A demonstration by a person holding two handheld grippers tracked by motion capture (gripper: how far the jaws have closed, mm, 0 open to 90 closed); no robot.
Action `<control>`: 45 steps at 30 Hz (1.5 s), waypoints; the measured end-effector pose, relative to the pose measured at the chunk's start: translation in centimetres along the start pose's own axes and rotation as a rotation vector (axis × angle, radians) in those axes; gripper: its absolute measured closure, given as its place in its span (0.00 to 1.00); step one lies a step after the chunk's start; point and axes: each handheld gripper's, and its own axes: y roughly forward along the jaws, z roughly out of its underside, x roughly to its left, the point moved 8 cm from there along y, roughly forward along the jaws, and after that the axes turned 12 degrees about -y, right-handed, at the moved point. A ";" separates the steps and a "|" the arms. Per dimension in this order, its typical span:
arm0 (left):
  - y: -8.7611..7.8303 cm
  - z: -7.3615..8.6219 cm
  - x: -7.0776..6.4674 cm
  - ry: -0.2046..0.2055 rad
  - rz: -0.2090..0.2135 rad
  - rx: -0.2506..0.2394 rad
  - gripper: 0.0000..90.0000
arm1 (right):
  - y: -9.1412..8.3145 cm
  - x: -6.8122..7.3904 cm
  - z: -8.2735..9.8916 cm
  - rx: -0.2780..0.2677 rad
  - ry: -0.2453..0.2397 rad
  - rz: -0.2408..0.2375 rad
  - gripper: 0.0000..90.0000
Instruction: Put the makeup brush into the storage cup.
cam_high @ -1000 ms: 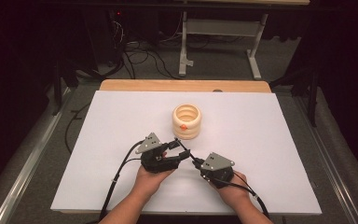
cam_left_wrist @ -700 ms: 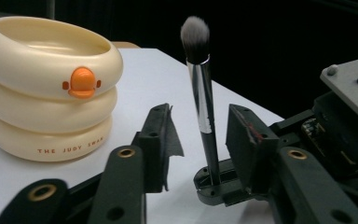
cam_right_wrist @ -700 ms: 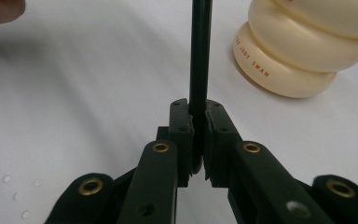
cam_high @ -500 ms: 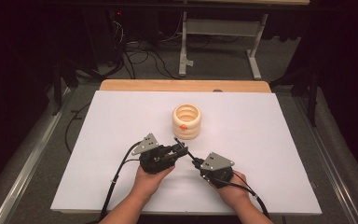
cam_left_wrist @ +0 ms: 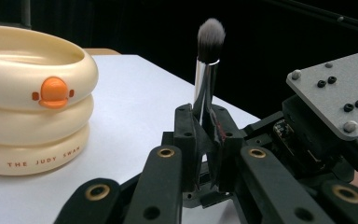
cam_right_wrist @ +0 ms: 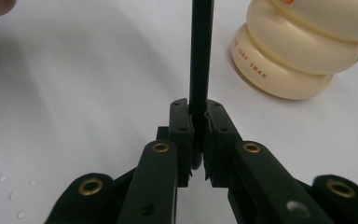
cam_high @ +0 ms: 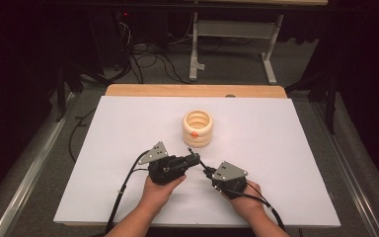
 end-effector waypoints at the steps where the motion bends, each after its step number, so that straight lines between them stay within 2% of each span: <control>1: 0.0 0.0 0.0 0.006 0.000 0.004 0.93 | 0.0 0.0 0.0 -0.002 0.000 0.000 0.95; 10: 0.1 0.0 -0.3 0.028 -0.005 0.009 0.93 | -0.1 0.0 0.0 0.004 -0.006 0.005 0.95; 22: 0.0 0.0 -0.3 0.036 -0.004 0.012 0.93 | -0.2 0.1 0.0 0.004 0.005 0.000 0.94; 23: 0.0 0.0 -0.4 0.035 -0.004 0.012 0.93 | -0.2 0.0 0.0 0.003 -0.007 -0.001 0.94; 35: -0.2 -0.1 -0.3 0.052 -0.021 0.013 0.93 | -0.3 -0.2 0.0 -0.006 0.020 -0.011 0.87; 45: -0.4 -0.2 -0.2 0.058 -0.033 0.006 0.93 | -0.3 -0.3 0.1 -0.007 0.029 -0.015 0.85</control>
